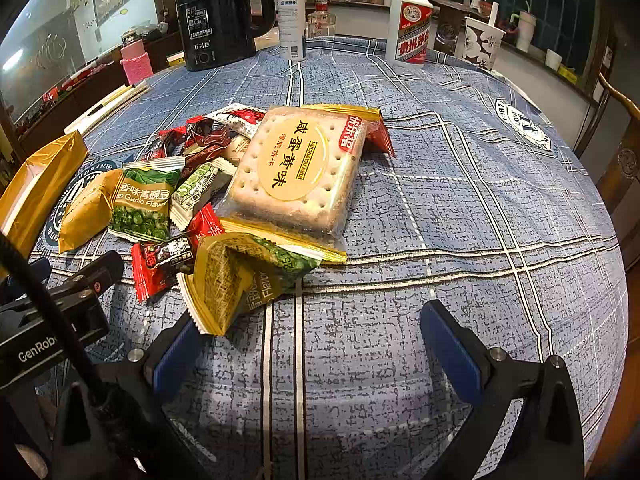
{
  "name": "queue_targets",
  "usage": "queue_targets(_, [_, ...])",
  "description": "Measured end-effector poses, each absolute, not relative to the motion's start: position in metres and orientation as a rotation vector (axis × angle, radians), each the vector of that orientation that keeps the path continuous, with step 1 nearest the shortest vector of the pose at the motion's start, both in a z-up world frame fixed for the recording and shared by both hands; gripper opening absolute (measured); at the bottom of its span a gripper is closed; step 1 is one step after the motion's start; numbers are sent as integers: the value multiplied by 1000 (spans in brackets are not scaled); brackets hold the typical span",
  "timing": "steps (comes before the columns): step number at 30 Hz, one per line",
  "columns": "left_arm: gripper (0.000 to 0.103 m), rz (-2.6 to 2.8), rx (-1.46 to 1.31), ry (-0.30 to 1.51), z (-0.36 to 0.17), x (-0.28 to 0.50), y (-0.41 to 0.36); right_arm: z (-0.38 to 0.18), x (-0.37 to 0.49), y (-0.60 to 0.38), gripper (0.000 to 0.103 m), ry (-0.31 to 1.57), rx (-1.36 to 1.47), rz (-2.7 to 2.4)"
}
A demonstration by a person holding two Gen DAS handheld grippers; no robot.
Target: Organize snacks
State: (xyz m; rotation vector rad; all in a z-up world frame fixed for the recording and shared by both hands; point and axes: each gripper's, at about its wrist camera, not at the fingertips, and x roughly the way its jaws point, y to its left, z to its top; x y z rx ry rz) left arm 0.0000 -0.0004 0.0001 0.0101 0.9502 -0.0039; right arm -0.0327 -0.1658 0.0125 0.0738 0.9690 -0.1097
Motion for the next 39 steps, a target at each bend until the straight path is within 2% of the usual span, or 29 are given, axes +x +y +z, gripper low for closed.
queue_targets(18, [103,-73,42,991,2,7,0,13,-26,-171,103,998,69,-51])
queue_targets(27, [103,-26,18,951,1,-9,1,19,-38,-184,103,943,225,-12])
queue_targets(39, [103,14,-4,950,1,-11,2,20,-34,-181,103,990,225,-29])
